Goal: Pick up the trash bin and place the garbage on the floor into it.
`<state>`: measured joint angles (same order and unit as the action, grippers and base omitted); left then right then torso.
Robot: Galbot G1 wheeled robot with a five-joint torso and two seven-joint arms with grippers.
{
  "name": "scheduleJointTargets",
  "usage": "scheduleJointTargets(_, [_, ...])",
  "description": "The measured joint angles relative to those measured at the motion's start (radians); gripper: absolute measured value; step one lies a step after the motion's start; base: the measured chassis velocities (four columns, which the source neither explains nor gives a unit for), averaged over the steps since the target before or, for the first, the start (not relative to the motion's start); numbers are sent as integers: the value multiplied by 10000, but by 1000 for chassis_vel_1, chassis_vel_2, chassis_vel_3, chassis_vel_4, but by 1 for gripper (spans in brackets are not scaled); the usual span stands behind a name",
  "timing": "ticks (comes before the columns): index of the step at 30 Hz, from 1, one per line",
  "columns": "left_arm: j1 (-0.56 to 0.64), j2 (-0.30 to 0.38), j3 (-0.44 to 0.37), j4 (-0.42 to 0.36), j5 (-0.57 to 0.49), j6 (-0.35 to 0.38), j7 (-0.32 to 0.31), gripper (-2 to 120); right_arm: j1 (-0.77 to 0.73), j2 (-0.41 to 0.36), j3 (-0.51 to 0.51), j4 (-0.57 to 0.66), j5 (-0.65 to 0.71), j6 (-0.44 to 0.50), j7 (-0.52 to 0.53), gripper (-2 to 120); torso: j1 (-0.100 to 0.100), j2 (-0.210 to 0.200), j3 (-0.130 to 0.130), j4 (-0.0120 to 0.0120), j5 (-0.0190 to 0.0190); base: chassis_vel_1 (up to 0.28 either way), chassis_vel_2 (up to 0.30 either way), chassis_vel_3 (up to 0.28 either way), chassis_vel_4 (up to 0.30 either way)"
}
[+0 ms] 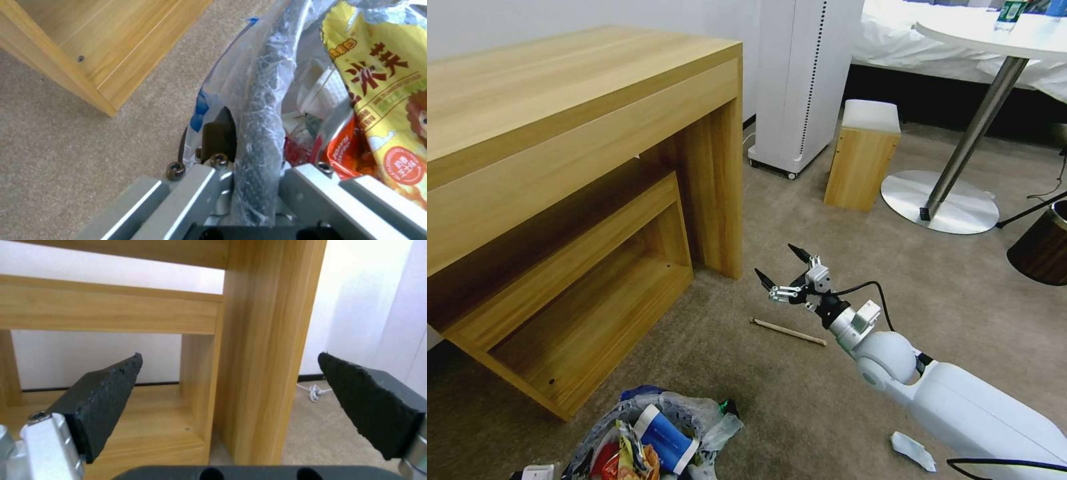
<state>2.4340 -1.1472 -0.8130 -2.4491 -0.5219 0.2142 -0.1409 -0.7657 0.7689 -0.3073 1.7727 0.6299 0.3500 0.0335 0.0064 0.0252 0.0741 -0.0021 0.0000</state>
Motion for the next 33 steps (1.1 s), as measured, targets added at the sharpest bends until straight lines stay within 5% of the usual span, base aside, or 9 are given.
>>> scheduleJointTargets(14, [-60,411,-106,4,-308,10,58,0,-93,25,466,-254,-321,-48,830,100,0,1,0,0,1,0,0,0,0])
scheduleJointTargets(33, [-309,962,87,307,-661,69,-255,0,-470,299,1058,-641,-397,476,614,100,0,0,0,-1,1,0,0,0,0])
